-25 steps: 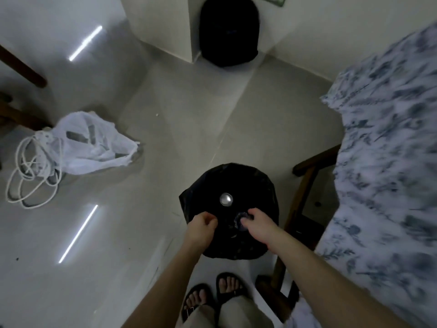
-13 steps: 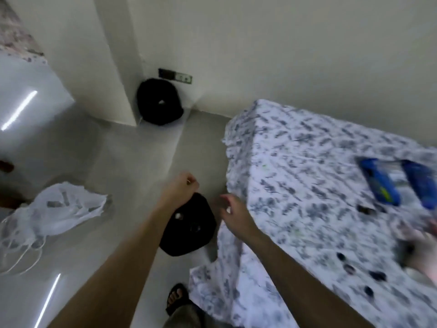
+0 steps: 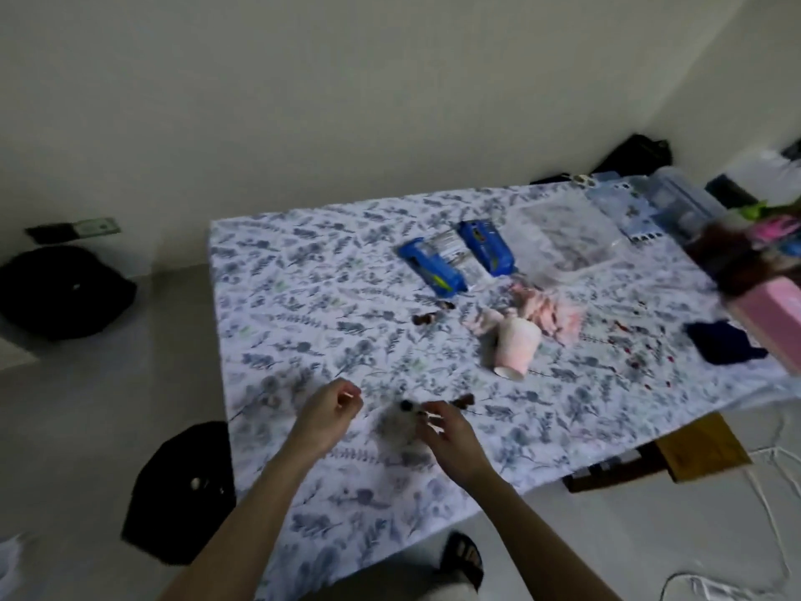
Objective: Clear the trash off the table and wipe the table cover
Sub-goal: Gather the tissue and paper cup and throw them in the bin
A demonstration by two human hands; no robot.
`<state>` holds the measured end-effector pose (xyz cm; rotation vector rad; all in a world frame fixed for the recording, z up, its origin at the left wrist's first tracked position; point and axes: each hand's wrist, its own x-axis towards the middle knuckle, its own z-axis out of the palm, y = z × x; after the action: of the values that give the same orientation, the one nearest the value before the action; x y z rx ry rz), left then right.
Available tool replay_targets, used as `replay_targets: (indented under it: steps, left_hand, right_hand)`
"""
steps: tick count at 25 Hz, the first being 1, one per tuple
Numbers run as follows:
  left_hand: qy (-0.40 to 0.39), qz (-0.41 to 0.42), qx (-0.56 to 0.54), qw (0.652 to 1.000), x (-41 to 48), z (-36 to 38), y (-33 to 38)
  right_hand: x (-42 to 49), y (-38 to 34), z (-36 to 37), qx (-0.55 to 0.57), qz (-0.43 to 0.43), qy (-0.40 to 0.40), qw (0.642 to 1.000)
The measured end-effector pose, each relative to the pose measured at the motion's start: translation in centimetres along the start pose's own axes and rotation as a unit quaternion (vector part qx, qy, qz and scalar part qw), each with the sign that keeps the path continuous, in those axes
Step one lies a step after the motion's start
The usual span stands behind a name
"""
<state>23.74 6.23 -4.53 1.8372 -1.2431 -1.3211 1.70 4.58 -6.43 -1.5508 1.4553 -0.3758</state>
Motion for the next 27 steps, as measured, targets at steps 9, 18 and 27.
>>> replay_targets:
  steps: [9,18,27]
  left_hand:
    - [0.045,-0.021,0.042,0.998,4.6,12.6,10.0]
    - [0.065,0.004,0.025,0.998,8.5,15.5,14.1]
    - [0.076,0.012,0.019,0.997,14.3,14.1,14.9]
  right_hand:
    - [4.9,6.9,-18.2,0.002,-0.085,0.088,0.992]
    - [9.1,6.9,-23.2,-0.021,-0.116,0.059,0.991]
    - [12.4,5.7,-24.5,-0.055,-0.127,0.055,0.989]
